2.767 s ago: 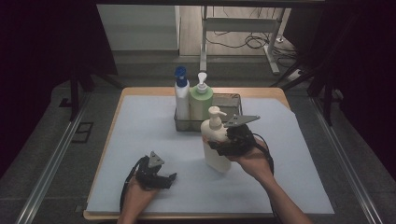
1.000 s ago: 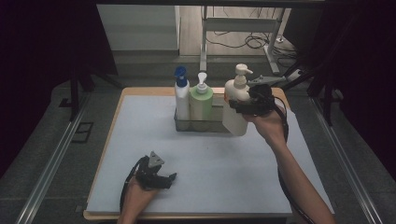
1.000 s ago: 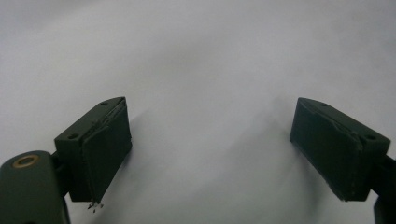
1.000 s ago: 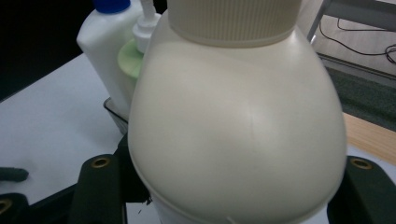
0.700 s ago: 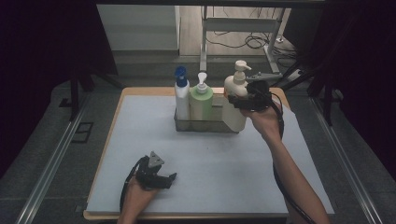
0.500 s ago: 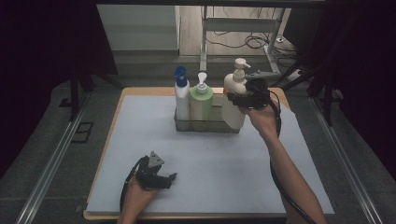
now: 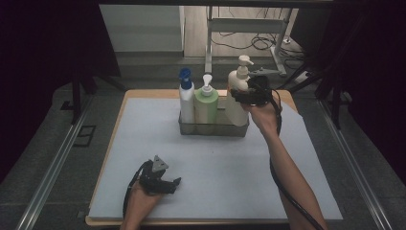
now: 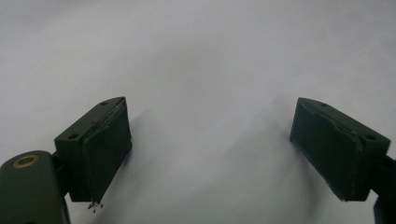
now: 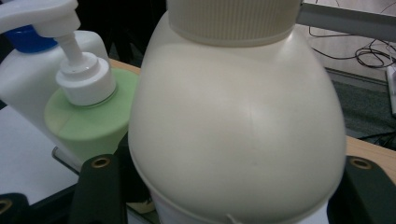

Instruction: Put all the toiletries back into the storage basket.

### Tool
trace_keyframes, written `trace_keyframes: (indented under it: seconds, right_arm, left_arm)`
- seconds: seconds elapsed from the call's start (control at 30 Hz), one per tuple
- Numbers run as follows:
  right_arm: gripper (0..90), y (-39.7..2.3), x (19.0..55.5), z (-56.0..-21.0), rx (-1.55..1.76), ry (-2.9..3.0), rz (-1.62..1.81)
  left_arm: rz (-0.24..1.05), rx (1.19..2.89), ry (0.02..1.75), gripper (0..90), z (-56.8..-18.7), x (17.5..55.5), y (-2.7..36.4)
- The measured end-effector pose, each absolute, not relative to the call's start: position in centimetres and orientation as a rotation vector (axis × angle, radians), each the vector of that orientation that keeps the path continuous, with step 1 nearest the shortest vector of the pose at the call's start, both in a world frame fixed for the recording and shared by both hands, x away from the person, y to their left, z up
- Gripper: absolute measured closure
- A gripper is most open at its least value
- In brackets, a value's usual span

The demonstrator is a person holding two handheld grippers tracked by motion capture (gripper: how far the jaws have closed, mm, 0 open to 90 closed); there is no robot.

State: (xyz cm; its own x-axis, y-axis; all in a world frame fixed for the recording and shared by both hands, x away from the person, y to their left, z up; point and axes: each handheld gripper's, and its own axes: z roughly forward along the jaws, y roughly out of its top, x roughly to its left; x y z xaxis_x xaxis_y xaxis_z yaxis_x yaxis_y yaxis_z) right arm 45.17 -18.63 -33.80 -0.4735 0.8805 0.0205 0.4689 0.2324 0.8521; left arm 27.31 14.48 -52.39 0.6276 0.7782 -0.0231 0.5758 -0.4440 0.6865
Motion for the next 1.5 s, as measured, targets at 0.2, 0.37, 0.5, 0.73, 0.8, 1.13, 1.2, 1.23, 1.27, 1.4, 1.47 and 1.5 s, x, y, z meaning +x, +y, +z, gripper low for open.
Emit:
trace_keyframes:
  seconds: [0.2, 0.37, 0.5, 0.73, 0.8, 1.13, 1.2, 1.23, 1.27, 1.4, 1.47, 1.5]
  right_arm:
    - [37.1, -18.3, 46.2, -34.5, 1.238, 2.03, 1.15]
    - [37.1, -18.0, 46.8, -35.3, 1.248, 2.02, 1.14]
    - [37.1, -17.8, 47.0, -35.9, 1.244, 2.031, 1.129]
    - [37.1, -17.9, 47.0, -36.6, 1.248, 2.049, 1.113]
    - [37.1, -18.0, 47.0, -36.8, 1.251, 2.052, 1.111]
    - [37.1, -18.1, 46.7, -38.3, 1.276, 2.084, 1.082]
    - [37.1, -18.1, 46.7, -38.7, 1.279, 2.091, 1.076]
    - [37.1, -18.1, 46.7, -38.8, 1.283, 2.093, 1.074]
    - [37.1, -18.2, 46.7, -39.0, 1.286, 2.095, 1.073]
    - [37.1, -18.1, 46.7, -39.5, 1.292, 2.105, 1.066]
    - [37.0, -18.1, 46.7, -39.7, 1.293, 2.11, 1.061]
    - [37.0, -18.1, 46.8, -39.9, 1.294, 2.113, 1.057]
  left_arm:
    - [0.39, 2.179, 1.054, 12.3, -52.4, 27.3, 14.5]
    - [0.387, 2.181, 1.055, 12.3, -52.4, 27.3, 14.5]
    - [0.387, 2.18, 1.055, 12.3, -52.4, 27.3, 14.5]
    - [0.387, 2.181, 1.055, 12.3, -52.4, 27.3, 14.5]
    - [0.387, 2.181, 1.055, 12.3, -52.4, 27.3, 14.5]
    - [0.387, 2.181, 1.055, 12.3, -52.4, 27.3, 14.5]
    - [0.387, 2.181, 1.055, 12.3, -52.4, 27.3, 14.5]
    - [0.387, 2.181, 1.055, 12.3, -52.4, 27.3, 14.5]
    - [0.387, 2.181, 1.055, 12.3, -52.4, 27.3, 14.5]
    - [0.387, 2.18, 1.056, 12.3, -52.4, 27.3, 14.5]
    - [0.387, 2.18, 1.056, 12.3, -52.4, 27.3, 14.5]
    - [0.387, 2.18, 1.056, 12.3, -52.4, 27.3, 14.5]
